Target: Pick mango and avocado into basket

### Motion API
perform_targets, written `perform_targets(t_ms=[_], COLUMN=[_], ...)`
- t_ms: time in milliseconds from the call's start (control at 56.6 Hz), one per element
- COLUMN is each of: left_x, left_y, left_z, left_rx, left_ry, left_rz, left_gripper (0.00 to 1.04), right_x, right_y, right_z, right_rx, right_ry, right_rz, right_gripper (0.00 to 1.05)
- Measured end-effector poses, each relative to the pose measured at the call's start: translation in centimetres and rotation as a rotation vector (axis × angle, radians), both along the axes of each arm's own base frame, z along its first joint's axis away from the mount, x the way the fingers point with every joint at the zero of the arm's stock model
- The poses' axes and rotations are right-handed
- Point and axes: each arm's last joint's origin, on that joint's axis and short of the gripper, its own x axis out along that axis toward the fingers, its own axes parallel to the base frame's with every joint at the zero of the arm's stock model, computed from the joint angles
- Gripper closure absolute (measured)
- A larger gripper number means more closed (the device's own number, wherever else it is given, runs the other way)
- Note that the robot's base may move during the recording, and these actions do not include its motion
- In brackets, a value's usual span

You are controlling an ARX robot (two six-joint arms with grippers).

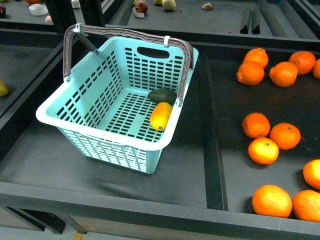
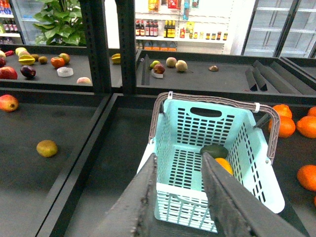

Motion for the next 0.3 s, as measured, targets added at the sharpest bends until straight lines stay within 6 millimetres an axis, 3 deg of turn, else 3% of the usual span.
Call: perform_targets(t_ms=[106,212,247,300], left_x=[0.00,0.00,0.00,0.00], left_y=[0.00,0.00,0.00,0.00], left_z=[0.00,0.00,0.00,0.00], left_rx=[0.000,0.000,0.000,0.002], left_ry=[0.000,0.000,0.000,0.000], left_rz=[0.000,0.000,0.000,0.000], left_gripper=[0.48,0.16,0.09,0.06], right_x=[0.00,0.00,0.00,0.00], right_y=[0.00,0.00,0.00,0.00], right_z=[0.00,0.00,0.00,0.00], right_rx=[0.000,0.000,0.000,0.000], right_ry=[0.000,0.000,0.000,0.000], right_rz=[0.000,0.000,0.000,0.000], right_gripper=[0.08,0.08,0.08,0.08])
